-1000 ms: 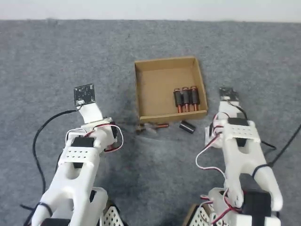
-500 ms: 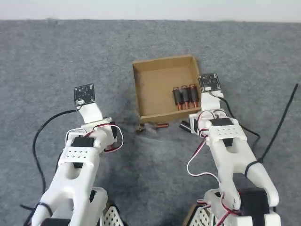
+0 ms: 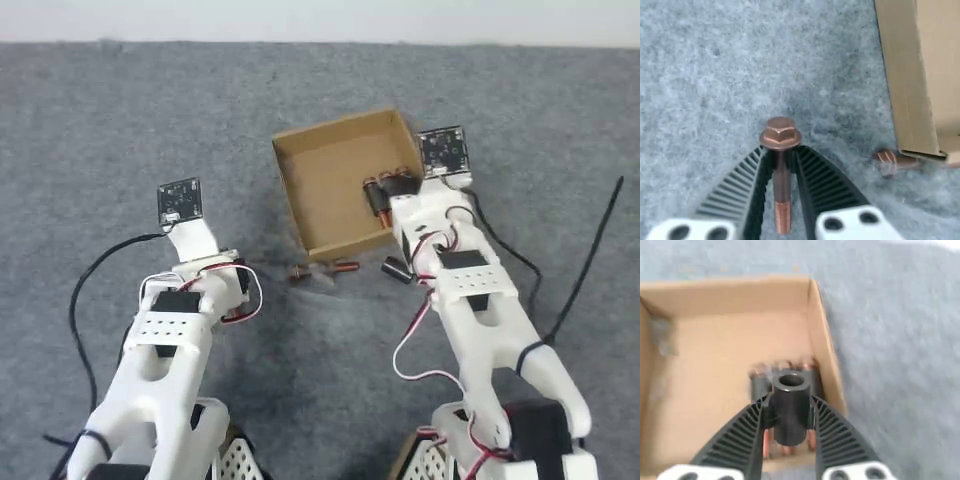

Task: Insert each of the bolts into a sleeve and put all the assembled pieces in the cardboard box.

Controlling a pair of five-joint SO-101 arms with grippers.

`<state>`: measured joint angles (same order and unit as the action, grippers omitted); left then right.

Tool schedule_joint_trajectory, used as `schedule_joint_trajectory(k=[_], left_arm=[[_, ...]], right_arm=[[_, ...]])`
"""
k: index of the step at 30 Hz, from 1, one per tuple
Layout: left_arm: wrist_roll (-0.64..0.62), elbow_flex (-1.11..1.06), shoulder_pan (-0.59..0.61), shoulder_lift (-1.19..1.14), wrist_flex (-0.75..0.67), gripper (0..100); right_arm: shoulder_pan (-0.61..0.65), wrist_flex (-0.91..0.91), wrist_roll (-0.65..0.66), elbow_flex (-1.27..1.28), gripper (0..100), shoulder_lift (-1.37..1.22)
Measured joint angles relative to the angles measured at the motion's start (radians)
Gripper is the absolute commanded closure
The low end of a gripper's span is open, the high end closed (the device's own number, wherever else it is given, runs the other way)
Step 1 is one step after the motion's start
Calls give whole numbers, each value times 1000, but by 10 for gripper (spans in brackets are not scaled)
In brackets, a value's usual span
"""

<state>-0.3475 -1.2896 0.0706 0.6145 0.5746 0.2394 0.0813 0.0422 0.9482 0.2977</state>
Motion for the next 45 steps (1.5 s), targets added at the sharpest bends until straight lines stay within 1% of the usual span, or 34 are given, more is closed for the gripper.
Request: schedule_joint_trajectory(k=[4,9,17,20,25,30,33,37,40,43,45], left_arm=[[0,0,0,0,0,987],[0,0,0,0,0,987],[0,-15,0,0,-40,987],[0,-18,0,0,-52,987],[0,-18,0,0,-55,987],[0,-18,0,0,-55,987],[0,-18,0,0,-55,987],[0,-18,0,0,-72,987],[0,-18,0,0,-183,987],[0,-18,-2,0,-347,987],[0,-18,-25,0,-446,987]], right_arm=[[66,-147,0,35,992,0],[152,-439,0,183,992,0],[207,-873,0,427,992,0],[209,-1037,0,526,992,0],[238,-1240,0,684,992,2],[250,-1309,-2,698,992,0],[244,-1316,-2,698,992,-6],[250,-1318,-2,700,992,-78],[250,-1318,-2,701,992,-104],[278,-1318,-2,701,992,-117],[292,-1318,-2,701,992,-117]])
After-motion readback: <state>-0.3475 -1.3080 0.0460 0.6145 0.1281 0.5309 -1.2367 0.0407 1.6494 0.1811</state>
